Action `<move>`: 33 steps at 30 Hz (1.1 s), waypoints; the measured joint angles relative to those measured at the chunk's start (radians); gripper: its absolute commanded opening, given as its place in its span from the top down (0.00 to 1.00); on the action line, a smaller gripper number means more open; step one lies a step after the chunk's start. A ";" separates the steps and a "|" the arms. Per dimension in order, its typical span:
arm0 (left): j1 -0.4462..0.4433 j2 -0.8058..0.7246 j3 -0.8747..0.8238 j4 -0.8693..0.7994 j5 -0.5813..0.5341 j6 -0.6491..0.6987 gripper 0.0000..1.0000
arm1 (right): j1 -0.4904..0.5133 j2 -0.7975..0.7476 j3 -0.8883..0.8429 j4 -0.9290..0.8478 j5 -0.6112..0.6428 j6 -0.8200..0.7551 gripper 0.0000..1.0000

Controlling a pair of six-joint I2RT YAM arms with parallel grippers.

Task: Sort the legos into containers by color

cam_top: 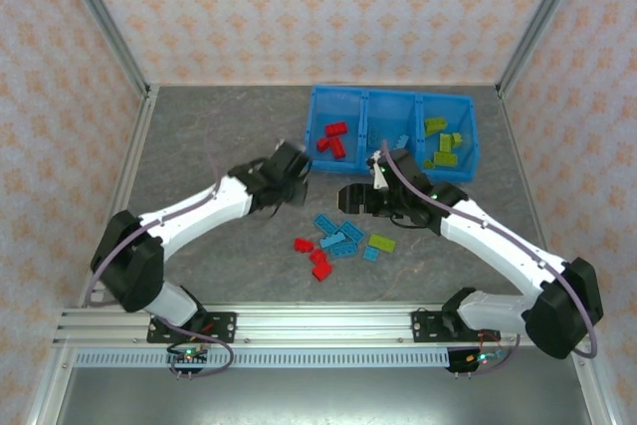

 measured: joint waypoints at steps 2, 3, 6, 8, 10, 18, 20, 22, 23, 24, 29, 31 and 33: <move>0.000 0.087 0.163 0.025 -0.011 0.034 0.89 | 0.000 -0.041 -0.011 0.029 0.065 0.020 0.14; 0.000 0.127 0.225 0.032 -0.020 0.050 0.89 | 0.000 -0.056 -0.017 0.037 0.086 0.027 0.13; 0.003 0.296 0.438 0.039 -0.035 0.094 0.89 | 0.000 -0.101 -0.035 0.047 0.149 0.051 0.13; 0.012 0.416 0.559 0.039 -0.040 0.117 0.88 | 0.000 -0.119 -0.043 0.044 0.182 0.062 0.13; 0.027 0.523 0.655 0.032 -0.040 0.136 0.88 | 0.000 -0.127 -0.047 0.039 0.205 0.069 0.13; 0.092 0.803 0.958 -0.061 -0.019 0.188 0.55 | 0.000 -0.168 -0.055 0.006 0.268 0.082 0.13; 0.096 0.798 0.960 -0.077 -0.012 0.193 0.54 | 0.000 -0.171 -0.056 0.005 0.278 0.088 0.13; 0.094 0.774 0.950 -0.077 0.004 0.195 0.54 | 0.000 -0.171 -0.058 0.006 0.283 0.092 0.14; 0.092 0.745 0.923 -0.074 0.012 0.195 0.55 | 0.000 -0.171 -0.060 0.005 0.286 0.095 0.14; 0.092 0.711 0.892 -0.071 0.021 0.195 0.55 | 0.000 -0.169 -0.060 0.005 0.288 0.097 0.14; 0.080 0.415 0.642 -0.022 0.057 0.196 0.55 | 0.000 -0.113 -0.060 0.006 0.294 0.110 0.15; 0.070 0.256 0.520 0.003 0.058 0.204 0.55 | 0.004 -0.061 -0.057 0.005 0.286 0.104 0.14; 0.056 0.097 0.407 0.031 0.058 0.219 0.55 | 0.022 0.018 -0.040 -0.002 0.283 0.080 0.15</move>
